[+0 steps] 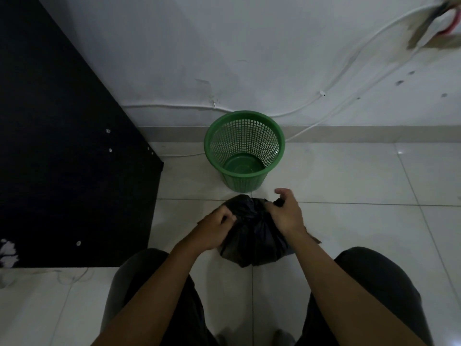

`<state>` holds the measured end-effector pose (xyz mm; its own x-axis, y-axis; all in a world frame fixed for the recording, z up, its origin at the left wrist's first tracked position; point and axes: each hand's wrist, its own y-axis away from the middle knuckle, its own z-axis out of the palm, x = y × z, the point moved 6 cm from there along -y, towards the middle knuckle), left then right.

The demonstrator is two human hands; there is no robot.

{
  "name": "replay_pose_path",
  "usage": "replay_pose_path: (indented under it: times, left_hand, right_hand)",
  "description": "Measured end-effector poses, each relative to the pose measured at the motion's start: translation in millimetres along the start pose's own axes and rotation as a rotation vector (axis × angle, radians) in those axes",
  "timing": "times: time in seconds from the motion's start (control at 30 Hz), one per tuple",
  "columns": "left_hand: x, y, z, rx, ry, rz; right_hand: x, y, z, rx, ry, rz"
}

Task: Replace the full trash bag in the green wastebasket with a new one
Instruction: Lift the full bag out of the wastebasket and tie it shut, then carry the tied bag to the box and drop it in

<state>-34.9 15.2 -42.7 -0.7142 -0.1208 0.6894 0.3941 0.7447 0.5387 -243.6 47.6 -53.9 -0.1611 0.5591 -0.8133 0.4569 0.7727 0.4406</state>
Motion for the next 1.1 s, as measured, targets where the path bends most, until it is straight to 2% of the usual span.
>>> replay_pose_path:
  times: [0.07, 0.1, 0.17, 0.23, 0.3, 0.37, 0.5, 0.57, 0.63, 0.7, 0.77, 0.97, 1.1]
  left_hand:
    - [-1, -10, 5, 0.035, 0.006, -0.068]
    - [0, -12, 6, 0.053, 0.012, -0.077]
    - [-2, -15, 8, 0.081, 0.010, -0.073]
    - [-1, -17, 8, 0.088, 0.023, -0.062]
    - [-1, -20, 8, 0.101, 0.020, -0.053]
    - [-4, -25, 8, 0.113, -0.049, -0.034]
    - [-16, -20, 22, -0.104, -0.134, -0.097]
    - [-27, -20, 26, -0.151, -0.176, -0.164]
    - [-35, -24, 29, -0.173, -0.083, -0.216]
    - [-37, -29, 32, -0.190, 0.095, -0.236]
    - [-39, -33, 35, -0.169, 0.101, -0.229]
    - [-31, -30, 26, -0.073, -0.155, -0.303]
    - [-3, 0, -3, 0.155, 0.025, -0.228]
  right_hand:
    - [2, 11, 12, -0.087, 0.212, -0.092]
    - [7, 15, 14, -0.072, 0.347, -0.098]
    - [24, 17, 5, 0.010, 0.488, 0.030]
    - [45, 14, -2, 0.024, 0.351, 0.261]
    - [60, 11, 1, -0.019, 0.166, 0.384]
    - [65, 11, 4, -0.044, 0.136, 0.400]
    - [66, 14, -3, 0.033, 0.264, 0.442]
    - [66, 15, -9, 0.051, 0.324, 0.488]
    - [76, 8, -7, 0.003, 0.274, 0.515]
    - [87, 0, 2, -0.069, 0.095, 0.498]
    - [99, -5, 14, -0.124, 0.023, 0.437]
    - [51, 24, 12, -0.198, 0.190, 0.289]
    - [8, 54, -7, -0.170, 0.143, 0.212]
